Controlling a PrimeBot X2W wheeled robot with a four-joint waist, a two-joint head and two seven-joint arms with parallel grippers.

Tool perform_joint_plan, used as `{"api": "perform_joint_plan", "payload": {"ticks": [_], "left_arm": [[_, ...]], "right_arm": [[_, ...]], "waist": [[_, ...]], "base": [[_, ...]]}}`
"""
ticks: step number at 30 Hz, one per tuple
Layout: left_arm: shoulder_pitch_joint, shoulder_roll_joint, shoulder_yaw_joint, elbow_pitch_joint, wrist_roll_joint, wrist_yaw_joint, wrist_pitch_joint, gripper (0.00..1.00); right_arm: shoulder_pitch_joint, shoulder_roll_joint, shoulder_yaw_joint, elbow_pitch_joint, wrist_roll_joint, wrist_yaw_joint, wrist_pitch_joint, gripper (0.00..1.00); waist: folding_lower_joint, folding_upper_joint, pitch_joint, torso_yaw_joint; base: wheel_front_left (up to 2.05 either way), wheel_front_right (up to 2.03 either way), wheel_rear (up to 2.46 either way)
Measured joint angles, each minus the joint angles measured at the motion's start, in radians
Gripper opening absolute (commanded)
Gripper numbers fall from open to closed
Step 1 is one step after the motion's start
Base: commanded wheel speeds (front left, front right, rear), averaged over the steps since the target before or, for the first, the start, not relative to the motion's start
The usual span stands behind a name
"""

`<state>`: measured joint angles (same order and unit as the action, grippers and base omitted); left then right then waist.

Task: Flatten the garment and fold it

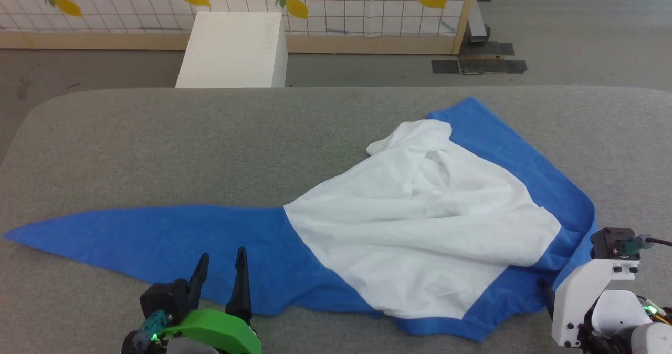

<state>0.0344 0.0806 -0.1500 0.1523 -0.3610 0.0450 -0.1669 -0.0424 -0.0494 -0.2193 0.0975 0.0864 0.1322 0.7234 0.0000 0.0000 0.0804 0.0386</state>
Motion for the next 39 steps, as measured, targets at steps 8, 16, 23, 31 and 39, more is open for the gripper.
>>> {"api": "perform_joint_plan", "payload": {"ticks": [8,16,23,31,39], "left_arm": [[-0.001,0.009,0.007,-0.013,-0.005,0.011,0.034,1.00],[0.021,-0.001,-0.031,-0.098,-0.132,0.092,0.438,1.00],[0.019,0.045,-0.107,-0.130,-0.111,0.156,0.713,1.00],[-0.032,0.055,-0.153,-0.102,-0.089,0.139,0.736,1.00],[-0.054,0.055,-0.164,-0.062,-0.091,0.105,0.693,0.00]], "right_arm": [[-0.008,0.000,-0.013,0.030,0.000,0.000,-0.025,0.00],[-0.007,0.000,-0.029,0.007,0.051,0.000,-0.061,0.00],[-0.002,0.000,-0.013,0.009,0.084,0.000,-0.074,0.00],[-0.002,0.000,-0.012,0.017,0.099,0.000,-0.094,0.00],[-0.001,0.000,-0.013,0.031,0.100,0.000,-0.101,0.00]], "waist": [[0.0000,0.0000,0.014,0.010],[0.0000,0.0000,0.005,0.003],[-0.0001,0.0000,0.016,-0.010],[0.0000,0.0000,0.035,-0.032],[0.0000,0.0000,0.035,-0.039]], "base": [[0.00,0.00,0.00],[0.00,0.00,0.00],[0.00,0.00,0.00],[0.00,0.00,0.00],[0.00,0.00,0.00]]}}
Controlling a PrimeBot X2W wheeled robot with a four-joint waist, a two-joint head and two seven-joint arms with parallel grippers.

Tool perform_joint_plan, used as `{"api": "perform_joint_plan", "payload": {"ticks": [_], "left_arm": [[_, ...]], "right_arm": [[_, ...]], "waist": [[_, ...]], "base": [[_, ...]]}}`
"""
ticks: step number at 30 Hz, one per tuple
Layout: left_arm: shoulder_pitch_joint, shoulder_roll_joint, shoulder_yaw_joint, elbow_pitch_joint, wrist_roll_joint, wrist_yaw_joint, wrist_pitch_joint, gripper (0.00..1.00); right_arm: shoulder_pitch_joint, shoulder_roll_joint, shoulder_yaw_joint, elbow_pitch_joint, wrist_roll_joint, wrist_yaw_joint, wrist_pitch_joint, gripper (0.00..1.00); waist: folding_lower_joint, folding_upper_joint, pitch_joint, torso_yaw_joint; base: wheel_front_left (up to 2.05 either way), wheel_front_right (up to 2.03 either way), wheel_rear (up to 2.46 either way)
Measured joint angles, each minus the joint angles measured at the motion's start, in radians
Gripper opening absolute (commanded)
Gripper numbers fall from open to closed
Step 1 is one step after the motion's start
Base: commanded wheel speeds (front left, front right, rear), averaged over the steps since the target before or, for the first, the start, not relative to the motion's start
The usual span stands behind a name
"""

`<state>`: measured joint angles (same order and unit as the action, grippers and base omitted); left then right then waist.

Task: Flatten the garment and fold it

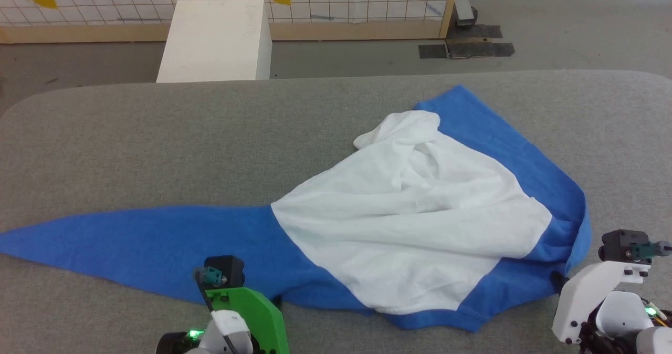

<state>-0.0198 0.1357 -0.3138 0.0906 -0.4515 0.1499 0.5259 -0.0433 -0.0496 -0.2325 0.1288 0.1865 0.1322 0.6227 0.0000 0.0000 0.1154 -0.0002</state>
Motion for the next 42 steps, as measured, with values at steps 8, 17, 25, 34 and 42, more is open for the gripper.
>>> {"api": "perform_joint_plan", "payload": {"ticks": [8,17,25,34,42], "left_arm": [[-0.001,-0.009,0.002,0.004,-0.026,-0.028,-0.041,0.00],[-0.001,-0.026,0.126,-0.146,-0.160,-0.044,-0.142,0.00],[-0.192,0.006,0.260,-0.299,-0.268,-0.078,-0.156,0.00],[-0.623,0.072,0.345,-0.273,-0.295,-0.089,-0.167,0.00],[-0.870,0.109,0.360,-0.106,-0.272,-0.087,-0.179,0.00]], "right_arm": [[0.003,0.000,0.002,0.010,0.005,0.000,-0.011,0.00],[0.001,0.000,0.002,-0.024,0.153,0.000,-0.070,0.00],[-0.185,0.000,0.020,-0.220,0.375,0.000,-0.083,0.00],[-0.582,0.000,0.010,-0.252,0.433,0.000,0.035,0.00],[-0.853,0.001,-0.023,-0.057,0.445,0.000,0.075,0.00]], "waist": [[0.0000,0.0000,-0.006,0.009],[0.0000,0.0000,-0.031,0.009],[0.0000,0.0000,-0.063,0.003],[0.0000,0.0000,-0.112,-0.005],[0.0000,0.0000,-0.123,-0.003]], "base": [[0.00,0.00,0.00],[0.00,0.00,0.00],[0.00,0.00,0.00],[0.00,0.00,0.00],[0.00,0.00,0.00]]}}
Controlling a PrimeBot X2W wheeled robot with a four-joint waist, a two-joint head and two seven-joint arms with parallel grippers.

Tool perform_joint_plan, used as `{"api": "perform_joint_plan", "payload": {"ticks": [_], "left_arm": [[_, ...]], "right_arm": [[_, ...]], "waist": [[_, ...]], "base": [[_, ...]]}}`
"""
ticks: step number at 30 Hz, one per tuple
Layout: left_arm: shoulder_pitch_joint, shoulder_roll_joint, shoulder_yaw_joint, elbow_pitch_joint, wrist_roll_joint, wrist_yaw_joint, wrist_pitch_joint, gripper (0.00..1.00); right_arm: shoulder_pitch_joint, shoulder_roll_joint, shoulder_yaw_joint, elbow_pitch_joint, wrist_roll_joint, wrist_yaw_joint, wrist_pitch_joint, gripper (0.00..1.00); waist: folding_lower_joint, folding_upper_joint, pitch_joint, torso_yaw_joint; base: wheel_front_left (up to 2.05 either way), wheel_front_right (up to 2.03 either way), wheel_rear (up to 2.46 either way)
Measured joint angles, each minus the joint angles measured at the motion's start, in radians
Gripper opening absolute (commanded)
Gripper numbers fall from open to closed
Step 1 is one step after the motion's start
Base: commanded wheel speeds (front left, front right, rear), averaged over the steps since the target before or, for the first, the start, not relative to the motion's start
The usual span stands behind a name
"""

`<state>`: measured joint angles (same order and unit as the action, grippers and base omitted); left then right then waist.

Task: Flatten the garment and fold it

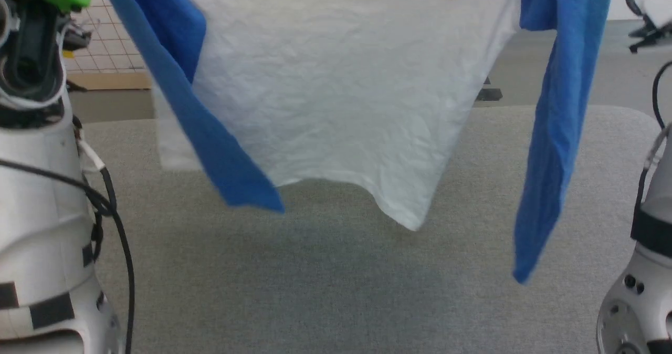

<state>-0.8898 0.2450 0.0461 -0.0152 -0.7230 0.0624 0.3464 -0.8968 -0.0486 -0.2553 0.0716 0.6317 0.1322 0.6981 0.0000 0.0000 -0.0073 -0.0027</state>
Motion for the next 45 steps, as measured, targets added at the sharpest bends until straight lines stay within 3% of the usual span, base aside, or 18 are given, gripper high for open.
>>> {"api": "perform_joint_plan", "payload": {"ticks": [6,13,21,29,37,42,45], "left_arm": [[-0.080,0.042,-0.028,0.131,0.029,-0.001,0.029,0.00],[-0.204,0.109,-0.047,0.298,0.093,0.014,0.049,0.00],[-0.380,0.147,-0.034,0.388,0.151,0.044,-0.047,0.00],[-0.462,0.148,-0.018,0.461,0.160,0.028,-0.174,0.00],[-0.369,0.142,-0.009,0.508,0.127,-0.054,-0.249,0.00],[-0.181,0.133,0.006,0.496,0.110,-0.103,-0.320,0.00],[-0.013,0.108,0.024,0.450,0.085,-0.105,-0.365,0.00]], "right_arm": [[-0.124,0.000,-0.013,0.128,-0.010,0.000,0.054,0.00],[-0.277,0.002,0.035,0.230,-0.109,0.000,0.088,0.00],[-0.519,0.008,0.069,0.390,-0.220,0.000,-0.070,0.00],[-0.644,0.016,0.078,0.511,-0.255,0.001,-0.216,0.00],[-0.530,0.008,0.150,0.480,-0.146,0.000,-0.250,0.00],[-0.244,0.007,0.191,0.317,-0.051,0.000,-0.239,0.00],[-0.016,0.010,0.184,0.198,0.002,0.001,-0.230,0.00]], "waist": [[0.0000,0.0000,0.024,0.005],[0.0000,0.0000,0.122,0.002],[0.0001,0.0000,0.265,-0.009],[0.0002,0.0000,0.397,-0.015],[0.0003,0.0000,0.432,0.002],[0.0002,0.0000,0.388,0.013],[0.0002,0.0000,0.349,0.017]], "base": [[0.00,0.00,0.00],[0.00,0.00,0.00],[0.00,0.00,0.00],[0.00,0.00,0.00],[0.00,0.00,0.00],[0.00,0.00,0.00],[0.00,0.00,0.00]]}}
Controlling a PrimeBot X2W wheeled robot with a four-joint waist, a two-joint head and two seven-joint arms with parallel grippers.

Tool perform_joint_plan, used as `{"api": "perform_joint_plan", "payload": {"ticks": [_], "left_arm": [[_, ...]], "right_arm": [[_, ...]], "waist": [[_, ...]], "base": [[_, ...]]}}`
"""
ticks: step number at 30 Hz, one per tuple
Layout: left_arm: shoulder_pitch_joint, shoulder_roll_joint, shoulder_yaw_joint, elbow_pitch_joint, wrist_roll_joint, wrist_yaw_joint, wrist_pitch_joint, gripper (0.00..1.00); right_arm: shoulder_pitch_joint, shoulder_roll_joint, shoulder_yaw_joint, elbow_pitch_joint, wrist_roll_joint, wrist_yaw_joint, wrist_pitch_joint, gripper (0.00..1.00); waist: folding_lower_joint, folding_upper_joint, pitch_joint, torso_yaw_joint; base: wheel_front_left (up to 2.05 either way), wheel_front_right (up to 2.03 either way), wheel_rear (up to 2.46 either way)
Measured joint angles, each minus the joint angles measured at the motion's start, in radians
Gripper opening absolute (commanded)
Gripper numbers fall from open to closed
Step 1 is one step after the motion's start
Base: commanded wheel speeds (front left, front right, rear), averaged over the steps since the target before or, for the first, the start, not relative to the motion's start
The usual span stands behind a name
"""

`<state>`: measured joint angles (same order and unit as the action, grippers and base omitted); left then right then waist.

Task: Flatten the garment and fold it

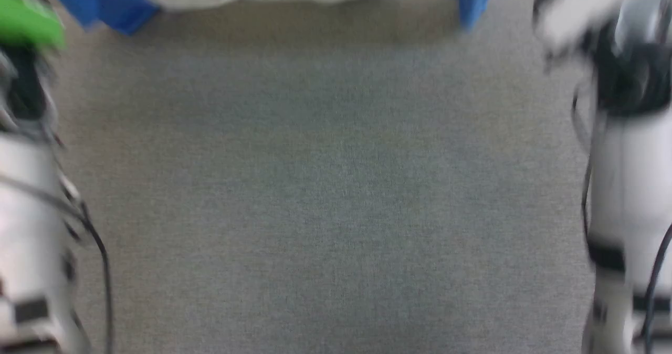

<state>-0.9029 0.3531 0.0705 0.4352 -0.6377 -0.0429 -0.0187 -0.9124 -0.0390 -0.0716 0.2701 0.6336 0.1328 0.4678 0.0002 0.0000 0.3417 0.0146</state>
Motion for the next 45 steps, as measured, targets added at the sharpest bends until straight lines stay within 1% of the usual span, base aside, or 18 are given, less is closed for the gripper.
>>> {"api": "perform_joint_plan", "payload": {"ticks": [2,5,8,11,14,18,21,24,26,30,31,32,33,34,38,41,43,45], "left_arm": [[0.132,-0.032,0.007,-0.043,-0.015,0.003,-0.012,0.00],[0.373,-0.101,0.013,-0.135,-0.030,0.035,-0.016,0.00],[0.590,-0.153,0.011,-0.203,-0.032,0.078,-0.007,0.00],[0.785,-0.198,0.004,-0.256,-0.035,0.113,0.020,0.00],[0.937,-0.227,-0.008,-0.286,-0.036,0.149,0.053,0.00],[1.082,-0.228,-0.024,-0.314,-0.025,0.206,0.127,0.00],[1.150,-0.208,-0.033,-0.336,-0.009,0.243,0.197,0.00],[1.191,-0.183,-0.034,-0.382,0.001,0.297,0.274,0.00],[1.195,-0.170,-0.046,-0.403,0.012,0.313,0.303,0.00],[1.188,-0.164,-0.078,-0.393,0.010,0.317,0.369,0.00],[1.185,-0.167,-0.082,-0.383,0.002,0.317,0.379,0.11],[1.183,-0.167,-0.088,-0.379,-0.001,0.317,0.388,0.85],[1.181,-0.168,-0.090,-0.376,-0.005,0.317,0.399,1.00],[1.179,-0.168,-0.093,-0.374,-0.010,0.318,0.413,1.00],[1.181,-0.150,-0.072,-0.402,-0.017,0.344,0.458,1.00],[1.189,-0.116,-0.015,-0.469,-0.020,0.378,0.461,1.00],[1.188,-0.086,0.022,-0.529,-0.012,0.381,0.421,1.00],[1.173,-0.068,0.055,-0.591,0.003,0.355,0.321,1.00]], "right_arm": [[0.163,0.002,-0.013,-0.077,0.012,0.000,0.004,0.00],[0.427,0.003,-0.040,-0.170,0.060,0.000,-0.001,0.00],[0.647,0.004,-0.055,-0.211,0.112,0.000,-0.027,0.00],[0.829,0.005,-0.055,-0.223,0.095,0.000,-0.058,0.00],[0.958,0.006,-0.052,-0.221,0.058,0.000,-0.076,0.00],[1.070,0.006,-0.052,-0.225,0.017,0.001,-0.072,0.00],[1.134,0.008,-0.056,-0.249,-0.039,0.001,-0.026,0.00],[1.175,0.012,-0.058,-0.293,-0.068,0.004,0.036,0.00],[1.185,0.012,-0.058,-0.305,-0.096,0.003,0.083,0.00],[1.188,0.002,-0.038,-0.303,-0.160,0.002,0.144,0.00],[1.186,-0.001,-0.029,-0.296,-0.176,0.000,0.151,0.00],[1.183,-0.002,-0.022,-0.288,-0.186,0.000,0.152,0.22],[1.178,-0.003,-0.018,-0.280,-0.183,0.000,0.153,0.62],[1.176,-0.005,-0.012,-0.274,-0.185,0.000,0.153,1.00],[1.175,-0.009,-0.025,-0.286,-0.178,-0.001,0.151,1.00],[1.174,-0.009,-0.081,-0.331,-0.157,-0.001,0.140,1.00],[1.161,-0.009,-0.133,-0.363,-0.152,-0.001,0.122,1.00],[1.114,-0.010,-0.193,-0.382,-0.141,-0.001,0.091,1.00]], "waist": [[-0.0001,0.0000,-0.030,0.003],[-0.0003,0.0000,-0.084,0.009],[-0.0003,0.0000,-0.140,0.013],[-0.0003,0.0000,-0.195,0.015],[-0.0003,0.0000,-0.247,0.014],[-0.0003,0.0000,-0.306,0.010],[-0.0003,0.0000,-0.342,0.007],[-0.0004,0.0000,-0.366,0.008],[-0.0003,0.0000,-0.374,0.010],[-0.0003,0.0000,-0.374,0.015],[-0.0003,0.0000,-0.375,0.014],[-0.0003,0.0000,-0.375,0.012],[-0.0004,0.0000,-0.376,0.011],[-0.0003,0.0000,-0.378,0.010],[-0.0003,0.0000,-0.382,0.008],[-0.0003,0.0000,-0.379,0.009],[-0.0003,0.0000,-0.375,0.010],[-0.0003,0.0000,-0.366,0.010]], "base": [[0.00,0.00,0.00],[0.00,0.00,0.00],[0.00,0.00,0.00],[0.00,0.00,0.00],[0.00,0.00,0.00],[0.00,0.00,0.00],[0.00,0.00,0.00],[0.00,0.00,0.00],[0.00,0.00,0.00],[0.00,0.00,0.00],[0.00,0.00,0.00],[0.00,0.00,0.00],[0.00,0.00,0.00],[0.00,0.00,0.00],[0.00,0.00,0.00],[0.00,0.00,0.00],[0.00,0.00,0.00],[0.00,0.00,0.00]]}}
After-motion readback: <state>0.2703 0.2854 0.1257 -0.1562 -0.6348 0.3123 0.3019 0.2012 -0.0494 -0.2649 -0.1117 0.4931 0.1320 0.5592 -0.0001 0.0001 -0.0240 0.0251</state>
